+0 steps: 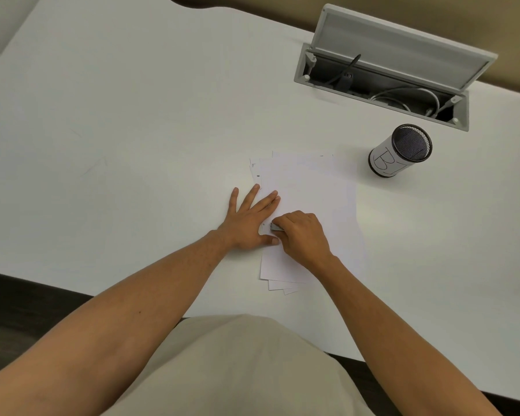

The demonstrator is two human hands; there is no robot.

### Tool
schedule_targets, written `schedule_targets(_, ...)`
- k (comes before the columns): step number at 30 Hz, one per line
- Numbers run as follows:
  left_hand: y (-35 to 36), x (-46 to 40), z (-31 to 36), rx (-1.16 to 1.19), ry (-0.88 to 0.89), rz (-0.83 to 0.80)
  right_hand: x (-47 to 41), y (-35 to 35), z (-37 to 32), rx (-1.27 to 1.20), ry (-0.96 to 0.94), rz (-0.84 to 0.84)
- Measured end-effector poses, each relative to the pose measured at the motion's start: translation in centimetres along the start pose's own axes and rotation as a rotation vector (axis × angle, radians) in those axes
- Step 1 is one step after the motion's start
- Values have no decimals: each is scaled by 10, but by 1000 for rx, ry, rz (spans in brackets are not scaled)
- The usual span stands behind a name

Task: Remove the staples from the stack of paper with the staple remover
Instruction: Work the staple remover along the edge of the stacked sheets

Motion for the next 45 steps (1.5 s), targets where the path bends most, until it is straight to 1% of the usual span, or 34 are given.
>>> schedule_targets(6, 1, -1, -1, -17, 4, -17, -4, 1, 3, -30, -59, -22)
schedule_targets(11, 2, -3, -2, -29, -2, -28, 2, 6, 4, -32, -123, 52)
schedule_targets(19, 0, -2, 0, -53, -10, -47, 14, 16, 4, 117, -275, 203)
schedule_targets(25, -3, -1, 1, -35, -9, -48, 19, 16, 4, 320, -483, 261)
schedule_targets(31, -4, 0, 2, -36, -15, -41, 14, 13, 4, 372, -569, 341)
schedule_targets(34, -3, 0, 1, -25, -18, -40, 14, 14, 6, 335, -531, 319)
schedule_targets(38, -3, -1, 1, -11, -11, -51, 14, 8, 9, 129, -291, 169)
schedule_targets(41, -4, 0, 1, -7, 2, -51, 6, -3, 11, 0, -141, 96)
schedule_targets(45, -5, 0, 1, -14, 3, -51, 3, -9, 8, -8, -86, 10)
Point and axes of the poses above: each hand's wrist, its own x-axis away from the middle knuckle, its own y-axis out of the palm, z = x × y, the point moved 1 cm from there along -x, towards the middle knuckle, and after that the axes turned 2 degrees about z, right-handed, at the moved point
